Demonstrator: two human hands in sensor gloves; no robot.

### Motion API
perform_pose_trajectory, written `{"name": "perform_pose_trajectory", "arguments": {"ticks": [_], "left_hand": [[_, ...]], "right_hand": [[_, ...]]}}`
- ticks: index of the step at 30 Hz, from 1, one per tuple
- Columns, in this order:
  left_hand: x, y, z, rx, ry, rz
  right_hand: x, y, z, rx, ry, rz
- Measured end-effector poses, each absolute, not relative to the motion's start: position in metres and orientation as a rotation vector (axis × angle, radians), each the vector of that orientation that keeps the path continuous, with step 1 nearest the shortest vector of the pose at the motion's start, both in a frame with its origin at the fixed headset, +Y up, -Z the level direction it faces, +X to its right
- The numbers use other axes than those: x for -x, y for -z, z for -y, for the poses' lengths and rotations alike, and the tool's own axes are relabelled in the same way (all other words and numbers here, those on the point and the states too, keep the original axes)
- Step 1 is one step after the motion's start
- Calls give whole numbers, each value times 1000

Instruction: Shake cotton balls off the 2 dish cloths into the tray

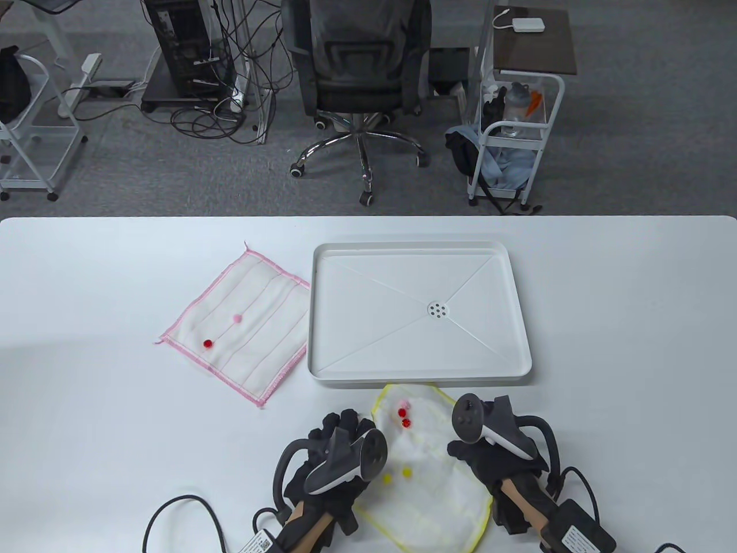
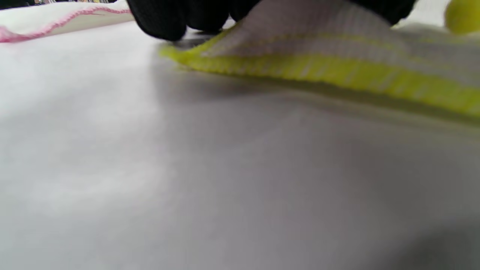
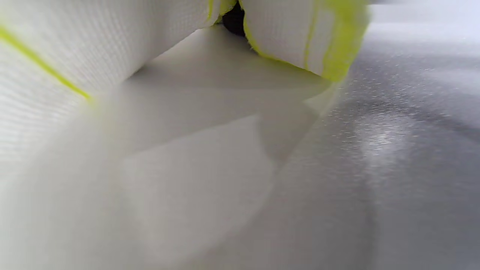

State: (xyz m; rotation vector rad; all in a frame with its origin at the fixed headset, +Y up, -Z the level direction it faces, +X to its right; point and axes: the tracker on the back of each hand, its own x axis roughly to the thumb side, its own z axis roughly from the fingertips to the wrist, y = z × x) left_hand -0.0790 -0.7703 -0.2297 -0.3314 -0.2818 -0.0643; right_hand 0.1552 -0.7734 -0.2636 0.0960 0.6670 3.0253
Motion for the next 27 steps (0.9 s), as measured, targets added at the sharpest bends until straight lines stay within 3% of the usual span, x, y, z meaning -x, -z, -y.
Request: {"name": "perform_pose_trajectory", "arguments": {"ticks": [10, 27], "left_hand": [[73, 230, 761, 344, 30, 356], [86, 239, 762, 428, -140, 347]], "right_hand": [[-149, 260, 775, -220, -2927, -602], [-155, 257, 765, -289, -2905, -373]]}}
